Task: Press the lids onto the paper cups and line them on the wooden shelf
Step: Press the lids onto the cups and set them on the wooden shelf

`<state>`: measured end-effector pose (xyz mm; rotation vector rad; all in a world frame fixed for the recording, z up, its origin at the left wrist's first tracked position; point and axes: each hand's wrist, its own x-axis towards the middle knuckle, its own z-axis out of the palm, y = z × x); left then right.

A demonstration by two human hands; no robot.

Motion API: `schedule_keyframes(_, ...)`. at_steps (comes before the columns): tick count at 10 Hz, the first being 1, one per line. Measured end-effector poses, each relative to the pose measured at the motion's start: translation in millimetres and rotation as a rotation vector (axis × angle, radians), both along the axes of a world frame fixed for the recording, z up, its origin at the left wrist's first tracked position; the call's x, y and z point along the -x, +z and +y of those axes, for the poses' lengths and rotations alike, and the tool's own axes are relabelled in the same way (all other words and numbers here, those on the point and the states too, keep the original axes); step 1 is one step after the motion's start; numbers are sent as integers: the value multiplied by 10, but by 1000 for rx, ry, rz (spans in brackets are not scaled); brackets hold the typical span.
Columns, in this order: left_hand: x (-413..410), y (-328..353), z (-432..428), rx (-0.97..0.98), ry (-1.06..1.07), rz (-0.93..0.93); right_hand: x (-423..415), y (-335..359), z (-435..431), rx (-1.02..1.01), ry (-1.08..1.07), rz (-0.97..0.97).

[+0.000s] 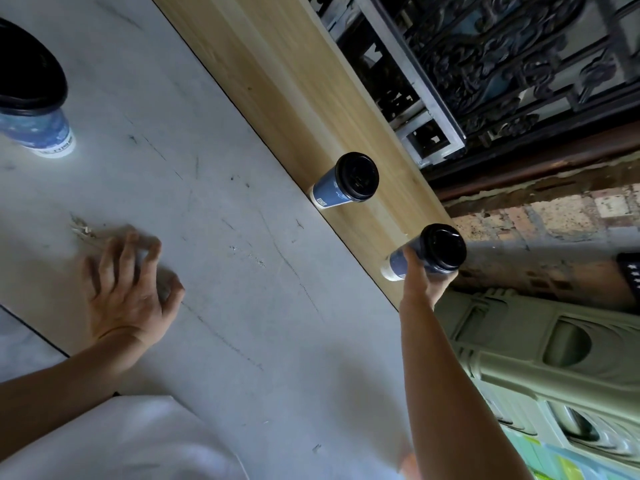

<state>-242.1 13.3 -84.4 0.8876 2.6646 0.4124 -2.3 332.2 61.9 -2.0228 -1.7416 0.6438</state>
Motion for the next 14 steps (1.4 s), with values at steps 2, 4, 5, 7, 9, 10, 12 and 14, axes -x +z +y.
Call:
schedule_keyframes(2, 2, 3, -10, -14, -12, 11, -22, 419, -127, -160, 539, -658)
schedule_keyframes(4, 3, 11, -22, -21, -18, -31, 192, 908, -58, -252, 919, -1455)
schedule_keyframes(5, 16, -10, -19, -30, -22, -50, 406, 1155, -79, -322, 990, -1746)
schedule_keyframes(7, 0, -1, -21, -54, -25, -64, 831, 1265, -187, -345, 800, -1874)
schedule_keyframes(9, 19, -14, -33, -65, -34, -48, 867, 1219, -234, -384, 838, -1862)
schedule_keyframes(10, 19, -17, -35, -56, -37, -61, 860, 1189, -296, -346, 857, -1849)
schedule_keyframes(12, 34, -27, -43, -35, -40, -76, 884, 1149, -383, -348, 843, -1836)
schedule_keyframes(14, 30, -35, -39, -48, -30, -74, 900, 1128, -384, -323, 824, -1811)
